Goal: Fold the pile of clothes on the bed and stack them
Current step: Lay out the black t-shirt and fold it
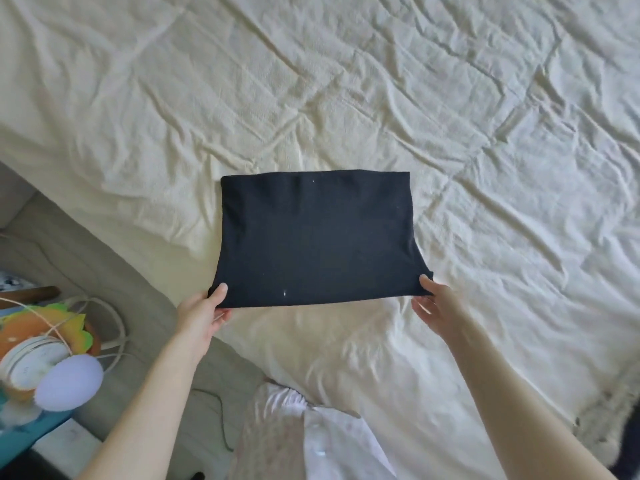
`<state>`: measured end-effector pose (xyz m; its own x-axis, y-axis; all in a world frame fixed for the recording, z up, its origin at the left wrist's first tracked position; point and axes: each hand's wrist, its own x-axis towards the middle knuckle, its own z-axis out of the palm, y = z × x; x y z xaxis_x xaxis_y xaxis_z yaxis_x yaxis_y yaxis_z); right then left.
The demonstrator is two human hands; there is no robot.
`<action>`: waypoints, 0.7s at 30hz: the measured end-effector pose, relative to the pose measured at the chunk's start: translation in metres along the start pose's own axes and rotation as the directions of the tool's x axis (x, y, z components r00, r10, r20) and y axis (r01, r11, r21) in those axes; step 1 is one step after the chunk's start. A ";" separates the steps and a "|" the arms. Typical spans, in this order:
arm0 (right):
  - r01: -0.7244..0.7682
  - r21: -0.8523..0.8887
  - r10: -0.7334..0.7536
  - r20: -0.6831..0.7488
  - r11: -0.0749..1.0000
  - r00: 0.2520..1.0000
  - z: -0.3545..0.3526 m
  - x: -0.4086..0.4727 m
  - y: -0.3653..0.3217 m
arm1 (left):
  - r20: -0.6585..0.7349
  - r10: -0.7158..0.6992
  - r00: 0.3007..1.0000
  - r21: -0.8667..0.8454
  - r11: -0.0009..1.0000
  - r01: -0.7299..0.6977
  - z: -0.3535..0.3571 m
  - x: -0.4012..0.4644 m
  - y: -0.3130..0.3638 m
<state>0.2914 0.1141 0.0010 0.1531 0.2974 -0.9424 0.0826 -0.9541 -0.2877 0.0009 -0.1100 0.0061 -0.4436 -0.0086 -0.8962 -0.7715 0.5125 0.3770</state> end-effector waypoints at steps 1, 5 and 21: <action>0.007 -0.024 -0.008 -0.041 1.000 0.999 -0.005 0.000 0.008 | 0.000 -0.017 1.000 -0.011 1.000 0.017 -0.001 -0.004 -0.006; 0.206 -0.417 -0.315 -0.212 0.885 0.925 -0.006 0.001 0.030 | -0.052 0.020 0.998 -0.003 1.000 -0.020 0.016 -0.020 -0.003; 0.293 0.083 -0.305 0.271 0.952 0.913 0.004 -0.024 0.003 | 0.531 0.628 0.569 0.469 0.341 -0.815 0.188 -0.117 -0.039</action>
<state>0.2840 0.1038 0.0222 -0.1524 0.5532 -0.8190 0.0420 -0.8243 -0.5646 0.1683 0.0324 0.0529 -0.4946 0.7731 -0.3970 0.3123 0.5844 0.7490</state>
